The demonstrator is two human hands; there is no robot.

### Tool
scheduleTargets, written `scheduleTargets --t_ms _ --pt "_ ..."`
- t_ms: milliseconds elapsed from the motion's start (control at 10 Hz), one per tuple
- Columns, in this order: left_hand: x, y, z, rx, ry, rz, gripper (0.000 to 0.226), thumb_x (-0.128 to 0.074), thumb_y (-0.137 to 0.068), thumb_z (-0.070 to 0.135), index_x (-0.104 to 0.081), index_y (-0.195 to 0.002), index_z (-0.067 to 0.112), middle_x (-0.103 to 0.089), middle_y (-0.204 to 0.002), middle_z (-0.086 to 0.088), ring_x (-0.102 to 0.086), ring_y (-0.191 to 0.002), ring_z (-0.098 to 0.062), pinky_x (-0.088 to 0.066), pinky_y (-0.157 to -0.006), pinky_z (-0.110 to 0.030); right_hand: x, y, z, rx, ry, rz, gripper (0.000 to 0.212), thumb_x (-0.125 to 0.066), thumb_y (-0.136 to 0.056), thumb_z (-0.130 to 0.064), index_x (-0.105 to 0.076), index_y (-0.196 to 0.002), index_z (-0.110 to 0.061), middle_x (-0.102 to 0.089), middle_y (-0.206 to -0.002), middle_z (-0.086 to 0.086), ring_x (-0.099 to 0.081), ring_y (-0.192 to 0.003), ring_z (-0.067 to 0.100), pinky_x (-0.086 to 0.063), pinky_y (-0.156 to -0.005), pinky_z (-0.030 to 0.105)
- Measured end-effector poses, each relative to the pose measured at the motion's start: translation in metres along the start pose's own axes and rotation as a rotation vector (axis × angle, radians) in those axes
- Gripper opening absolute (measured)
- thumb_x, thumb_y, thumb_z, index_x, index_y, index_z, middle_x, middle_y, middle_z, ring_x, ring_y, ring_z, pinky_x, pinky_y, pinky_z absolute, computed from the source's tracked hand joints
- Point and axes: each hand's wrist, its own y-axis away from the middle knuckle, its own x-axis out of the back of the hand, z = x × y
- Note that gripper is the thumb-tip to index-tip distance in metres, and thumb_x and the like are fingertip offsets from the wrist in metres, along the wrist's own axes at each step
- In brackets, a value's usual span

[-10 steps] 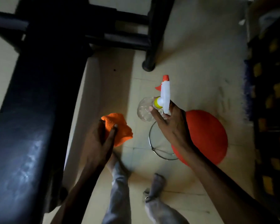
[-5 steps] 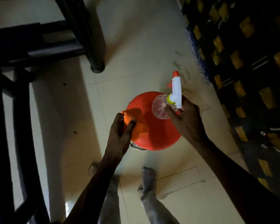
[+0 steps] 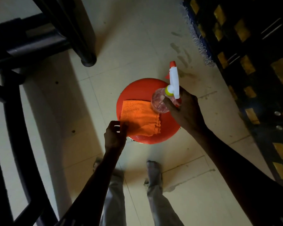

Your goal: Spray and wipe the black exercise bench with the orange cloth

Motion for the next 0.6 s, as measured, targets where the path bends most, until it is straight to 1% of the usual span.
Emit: scheduleTargets --t_ms 100,200,300,400,500,600 --pt "0.003 -0.001 -0.001 -0.031 -0.101 0.013 0.03 -0.07 -0.097 0.035 -0.063 -0.116 0.013 -0.078 -0.105 -0.012 -0.076 -0.083 -0.029 -0.063 -0.082 -0.043 -0.002 0.0 0.003 -0.007 -0.007 0.002 0.047 -0.074 -0.099 -0.027 -0.062 -0.14 -0.007 -0.074 -0.129 0.011 -0.069 -0.12 0.033 -0.054 -0.105 0.052" --pt "0.009 0.003 0.003 -0.087 -0.179 0.036 0.041 -0.072 -0.095 0.033 -0.059 -0.126 0.009 -0.076 -0.113 -0.014 -0.075 -0.097 -0.031 -0.061 -0.089 -0.043 -0.001 -0.004 0.005 -0.029 -0.044 -0.015 0.051 -0.074 -0.099 -0.026 -0.06 -0.144 -0.008 -0.072 -0.134 0.01 -0.067 -0.124 0.028 -0.052 -0.104 0.033" --pt "0.018 0.01 0.014 -0.212 -0.313 0.057 0.048 -0.071 -0.096 0.035 -0.058 -0.132 0.006 -0.072 -0.123 -0.016 -0.07 -0.111 -0.031 -0.058 -0.095 -0.042 -0.001 -0.007 0.006 -0.035 -0.077 -0.043 0.054 -0.077 -0.097 -0.028 -0.059 -0.143 -0.006 -0.072 -0.131 0.011 -0.065 -0.122 0.026 -0.038 -0.089 0.009" --pt "0.023 0.02 0.03 -0.298 -0.384 0.052 0.048 -0.067 -0.098 0.036 -0.056 -0.135 0.008 -0.071 -0.127 -0.013 -0.067 -0.118 -0.031 -0.053 -0.097 -0.038 0.001 -0.006 0.005 -0.042 -0.091 -0.074 0.064 -0.081 -0.093 -0.026 -0.054 -0.147 -0.005 -0.068 -0.137 0.014 -0.061 -0.13 0.028 -0.034 -0.093 0.007" --pt "0.028 0.034 0.047 -0.337 -0.425 0.019 0.057 -0.06 -0.1 0.047 -0.05 -0.144 0.012 -0.067 -0.137 -0.01 -0.062 -0.128 -0.029 -0.05 -0.104 -0.04 0.01 -0.003 0.003 -0.044 -0.053 -0.088 0.071 -0.081 -0.092 -0.022 -0.048 -0.153 -0.005 -0.062 -0.146 0.014 -0.057 -0.137 0.031 -0.035 -0.101 0.015" --pt "0.033 0.051 0.064 -0.369 -0.462 0.038 0.062 -0.054 -0.102 0.052 -0.047 -0.148 0.012 -0.062 -0.144 -0.011 -0.059 -0.132 -0.031 -0.048 -0.109 -0.042 0.02 0.009 -0.005 -0.077 -0.017 -0.101 0.075 -0.078 -0.095 -0.023 -0.041 -0.158 -0.007 -0.052 -0.155 0.014 -0.049 -0.144 0.031 -0.039 -0.108 0.028"
